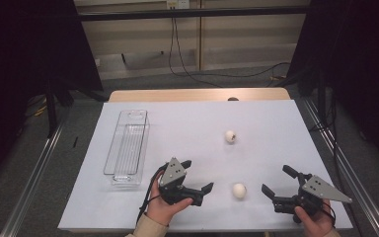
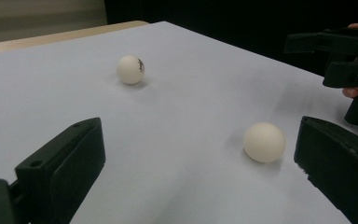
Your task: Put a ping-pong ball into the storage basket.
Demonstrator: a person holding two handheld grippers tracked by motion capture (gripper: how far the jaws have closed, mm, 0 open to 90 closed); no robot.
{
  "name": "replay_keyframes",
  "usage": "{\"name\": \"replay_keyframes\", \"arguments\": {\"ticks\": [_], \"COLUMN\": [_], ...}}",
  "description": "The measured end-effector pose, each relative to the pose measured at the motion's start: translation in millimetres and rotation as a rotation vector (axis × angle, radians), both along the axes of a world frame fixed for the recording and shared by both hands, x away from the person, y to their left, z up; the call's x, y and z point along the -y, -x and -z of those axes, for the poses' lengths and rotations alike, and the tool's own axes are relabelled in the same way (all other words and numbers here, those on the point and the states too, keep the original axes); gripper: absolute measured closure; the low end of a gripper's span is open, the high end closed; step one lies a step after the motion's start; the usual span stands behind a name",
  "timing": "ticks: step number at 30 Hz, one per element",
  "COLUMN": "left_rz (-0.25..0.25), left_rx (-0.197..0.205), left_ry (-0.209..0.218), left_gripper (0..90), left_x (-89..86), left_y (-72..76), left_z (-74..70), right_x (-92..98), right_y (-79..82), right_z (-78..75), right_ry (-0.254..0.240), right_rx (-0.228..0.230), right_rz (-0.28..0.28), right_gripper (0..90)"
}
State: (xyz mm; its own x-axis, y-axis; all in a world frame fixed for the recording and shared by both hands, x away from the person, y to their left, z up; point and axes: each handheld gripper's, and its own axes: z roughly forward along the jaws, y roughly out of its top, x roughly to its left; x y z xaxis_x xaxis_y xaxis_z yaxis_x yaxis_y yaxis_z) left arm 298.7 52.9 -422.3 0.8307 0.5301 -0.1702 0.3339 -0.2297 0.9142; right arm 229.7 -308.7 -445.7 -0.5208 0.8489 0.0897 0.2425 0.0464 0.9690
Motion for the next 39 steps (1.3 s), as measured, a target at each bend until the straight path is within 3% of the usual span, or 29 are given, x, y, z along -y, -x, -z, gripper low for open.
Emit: {"name": "replay_keyframes", "arguments": {"ticks": [14, 39], "left_rz": [0.015, 0.034], "left_rx": [-0.017, -0.029], "left_ry": [-0.036, -0.051], "left_gripper": [1.9, 1.9], "left_x": [11.5, 24.6], "left_y": [0.6, -0.6], "left_z": [4.1, 7.8], "right_x": [0.2, 0.4], "right_y": [0.0, 0.1], "right_z": [0.1, -0.1], "right_ry": [-0.001, -0.004], "right_rx": [0.0, -0.002], "right_rz": [0.001, 0.002], "right_gripper": [0.7, 0.8]}}
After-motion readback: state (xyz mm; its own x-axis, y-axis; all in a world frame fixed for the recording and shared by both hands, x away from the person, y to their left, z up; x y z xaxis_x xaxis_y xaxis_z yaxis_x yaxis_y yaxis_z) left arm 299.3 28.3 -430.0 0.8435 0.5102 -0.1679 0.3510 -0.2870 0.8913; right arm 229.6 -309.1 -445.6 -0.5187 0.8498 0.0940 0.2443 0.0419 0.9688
